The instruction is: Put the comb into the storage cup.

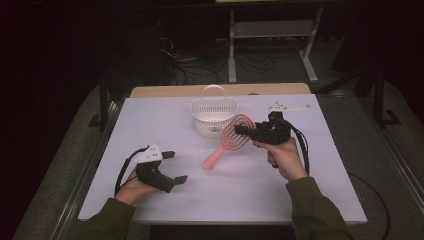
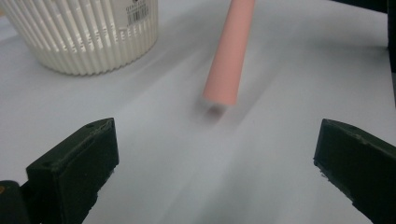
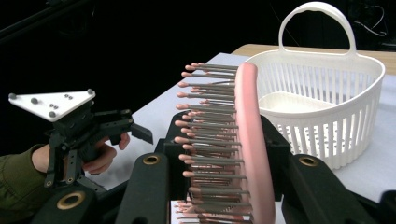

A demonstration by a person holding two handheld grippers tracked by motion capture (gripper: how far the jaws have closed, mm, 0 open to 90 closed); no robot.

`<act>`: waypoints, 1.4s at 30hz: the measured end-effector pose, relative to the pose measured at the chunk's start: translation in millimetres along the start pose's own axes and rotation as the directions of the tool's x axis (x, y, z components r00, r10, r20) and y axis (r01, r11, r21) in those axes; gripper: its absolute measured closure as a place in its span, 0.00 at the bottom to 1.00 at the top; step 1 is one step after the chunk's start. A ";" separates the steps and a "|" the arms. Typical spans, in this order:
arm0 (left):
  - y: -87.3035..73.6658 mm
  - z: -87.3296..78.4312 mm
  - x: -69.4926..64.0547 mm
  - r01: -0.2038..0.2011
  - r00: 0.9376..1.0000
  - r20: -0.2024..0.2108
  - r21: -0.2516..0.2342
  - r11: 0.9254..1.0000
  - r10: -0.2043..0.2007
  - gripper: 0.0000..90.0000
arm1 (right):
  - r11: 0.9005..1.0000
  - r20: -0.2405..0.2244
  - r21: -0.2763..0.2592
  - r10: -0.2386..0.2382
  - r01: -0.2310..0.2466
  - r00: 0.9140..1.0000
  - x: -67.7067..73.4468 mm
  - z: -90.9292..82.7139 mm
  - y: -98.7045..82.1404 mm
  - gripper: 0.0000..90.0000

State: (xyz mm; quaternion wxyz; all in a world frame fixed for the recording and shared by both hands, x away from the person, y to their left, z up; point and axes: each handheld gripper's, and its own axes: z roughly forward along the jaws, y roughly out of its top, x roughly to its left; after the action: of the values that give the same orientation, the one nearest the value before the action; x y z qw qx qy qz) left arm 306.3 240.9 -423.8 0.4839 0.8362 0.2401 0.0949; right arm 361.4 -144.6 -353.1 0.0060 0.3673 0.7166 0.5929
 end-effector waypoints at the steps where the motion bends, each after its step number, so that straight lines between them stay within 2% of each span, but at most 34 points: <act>1: -2.0 -1.7 0.0 0.000 1.000 -0.003 0.001 1.000 0.000 0.00 | 1.000 0.001 -0.001 0.000 0.000 1.000 -0.1 -0.2 0.1 0.70; 10: -15.4 -16.2 -4.3 0.013 1.000 -0.017 0.008 1.000 -0.013 0.00 | 1.000 0.007 -0.014 0.000 0.000 1.000 -0.2 -2.9 2.1 0.70; 13: -16.5 -15.8 -4.1 0.027 1.000 -0.002 0.017 0.999 -0.027 0.00 | 1.000 0.008 -0.020 0.002 -0.002 1.000 -0.9 -4.0 2.7 0.70; 20: -18.1 -12.7 -3.0 0.044 0.999 0.000 0.053 0.998 -0.044 0.00 | 1.000 0.014 -0.029 0.005 -0.005 1.000 -0.6 -6.2 4.6 0.70; 29: -17.9 -12.5 -4.6 0.018 1.000 -0.019 0.054 0.998 -0.017 0.01 | 0.999 0.020 -0.047 -0.003 0.004 1.000 1.2 -10.4 13.9 0.70; 42: -18.3 -13.3 -4.5 0.023 0.999 -0.033 0.058 0.998 -0.021 0.01 | 0.996 0.016 -0.084 0.000 0.001 1.000 1.3 -11.1 31.6 0.70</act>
State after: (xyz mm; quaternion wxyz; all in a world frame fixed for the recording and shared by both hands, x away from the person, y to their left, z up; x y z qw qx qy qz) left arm 291.5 256.5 -432.3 0.4563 0.8457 0.2595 0.0960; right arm 371.9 -152.4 -322.3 0.0270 0.3713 0.6909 0.6197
